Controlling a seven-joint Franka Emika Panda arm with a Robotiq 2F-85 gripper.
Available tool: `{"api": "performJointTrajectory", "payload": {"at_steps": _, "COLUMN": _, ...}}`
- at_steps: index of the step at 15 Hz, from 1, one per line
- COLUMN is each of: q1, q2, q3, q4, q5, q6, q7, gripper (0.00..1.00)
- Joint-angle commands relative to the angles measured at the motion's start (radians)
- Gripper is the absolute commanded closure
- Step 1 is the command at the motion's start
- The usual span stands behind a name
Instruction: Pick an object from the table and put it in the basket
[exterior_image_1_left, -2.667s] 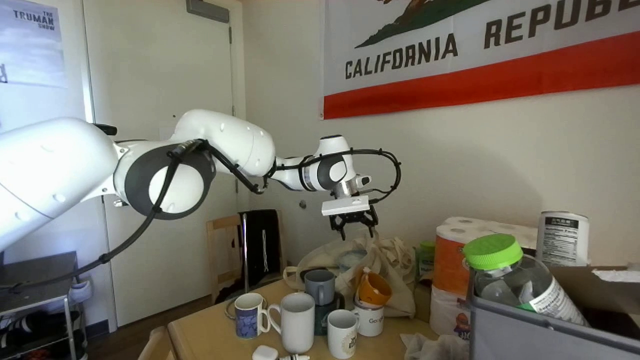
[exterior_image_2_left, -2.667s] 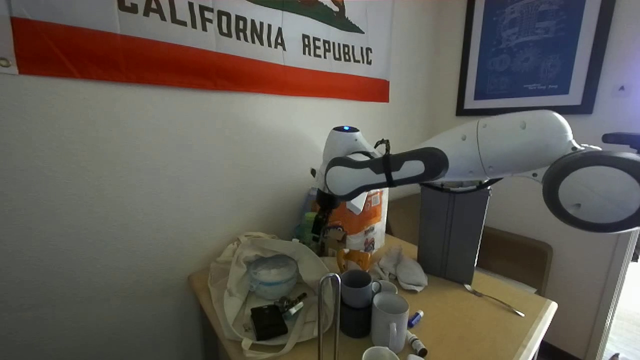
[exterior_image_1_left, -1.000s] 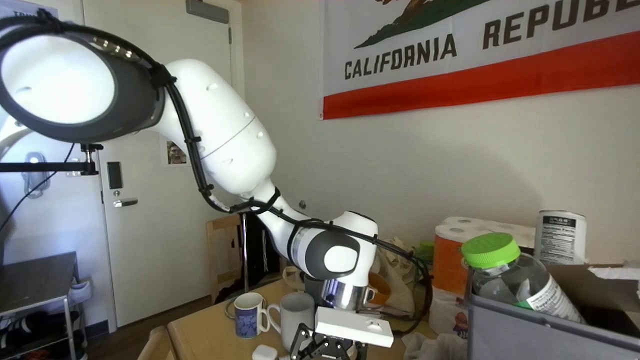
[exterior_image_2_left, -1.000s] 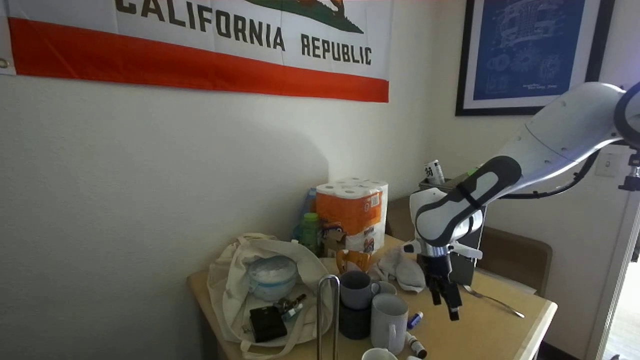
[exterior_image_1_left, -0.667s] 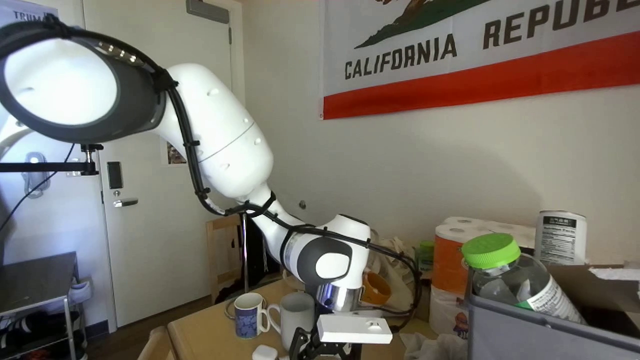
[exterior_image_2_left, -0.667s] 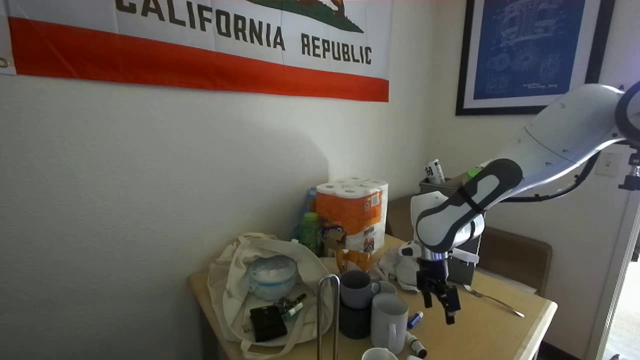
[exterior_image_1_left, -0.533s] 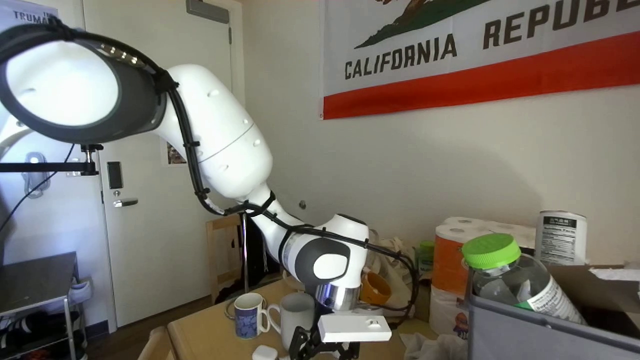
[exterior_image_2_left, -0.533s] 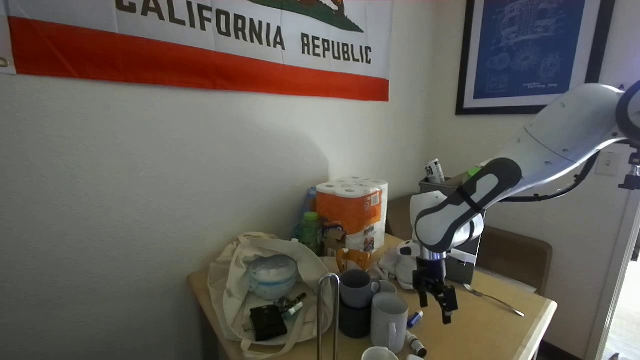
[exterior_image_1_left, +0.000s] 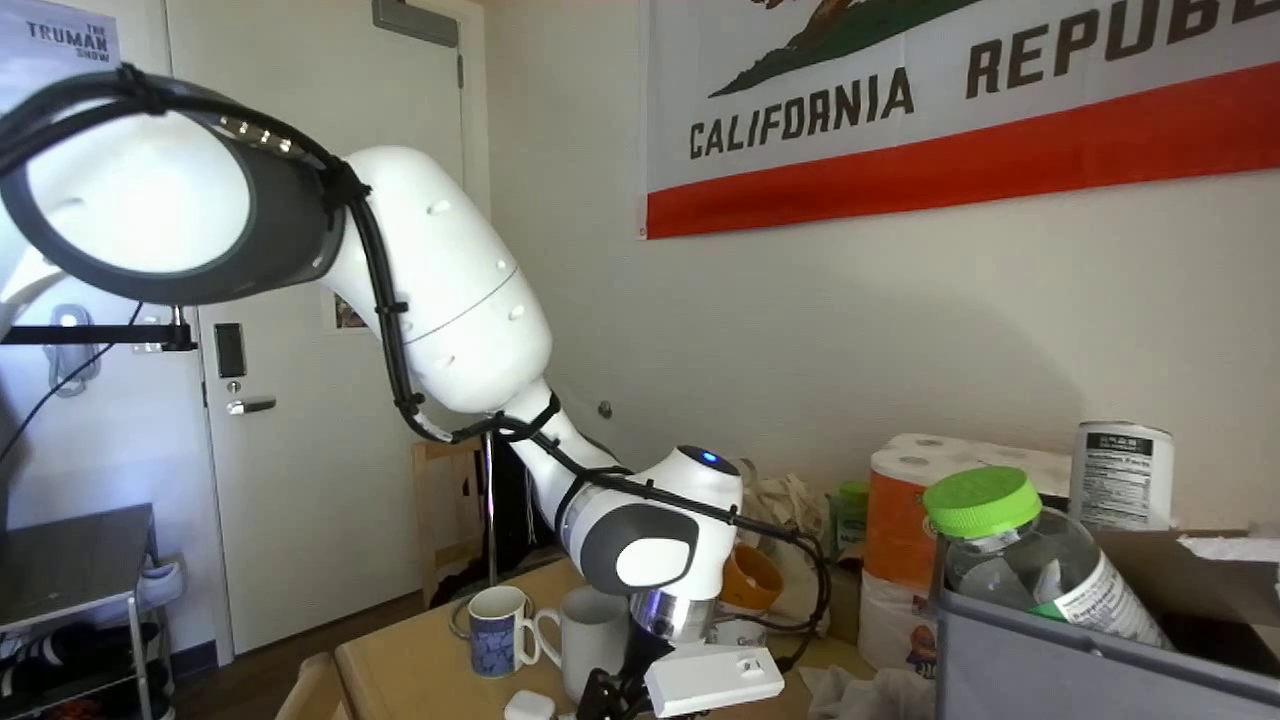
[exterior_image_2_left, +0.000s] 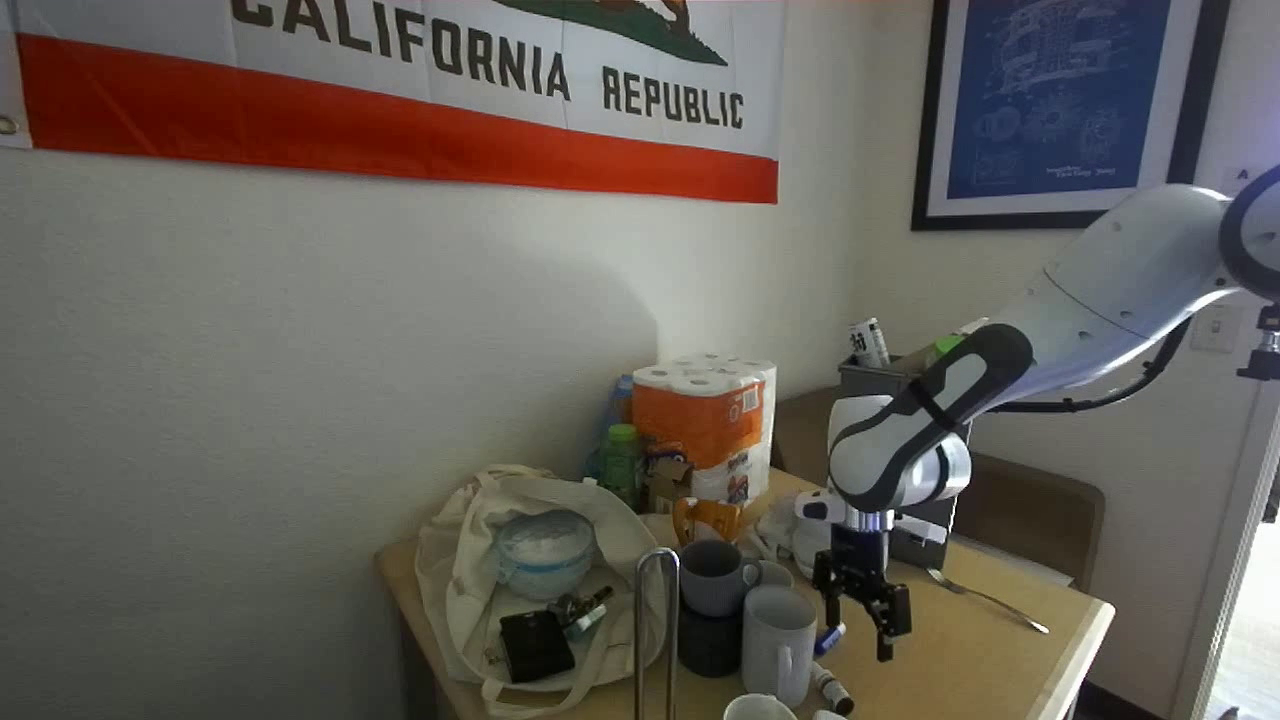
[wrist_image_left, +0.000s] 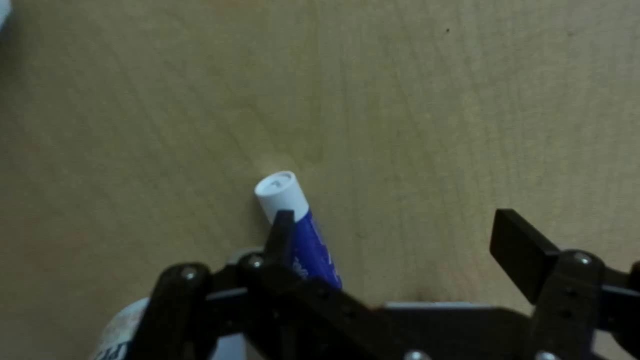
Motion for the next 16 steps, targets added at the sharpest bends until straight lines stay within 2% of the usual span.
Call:
{"api": "performJointTrajectory", "payload": {"at_steps": 1, "q1": -0.030, "q2": -0.001, "q3": 0.030, "q4": -0.012, "q5": 0.055, "q6": 0.044, "q7": -0.088, "gripper": 0.00}}
{"api": "performJointTrajectory", "payload": {"at_steps": 6, "q1": -0.029, "q2": 0.001, "q3": 0.041, "q4": 0.002, "q5": 0.094, "q6": 0.047, "q7": -0.138, "gripper": 0.00}}
{"api": "performJointTrajectory", "payload": {"at_steps": 7, "q1": -0.025, "q2": 0.007, "q3": 0.038, "q4": 0.004, "q5": 0.097, "q6": 0.048, "q7": -0.135, "gripper": 0.25}}
{"api": "performJointTrajectory", "payload": {"at_steps": 8, "q1": -0.026, "q2": 0.012, "q3": 0.037, "q4": 0.006, "q5": 0.099, "q6": 0.050, "q7": -0.134, "gripper": 0.26}}
{"api": "performJointTrajectory", "payload": {"at_steps": 16, "q1": -0.031, "q2": 0.039, "q3": 0.043, "q4": -0.006, "q5": 0.110, "q6": 0.130, "q7": -0.129, "gripper": 0.88}}
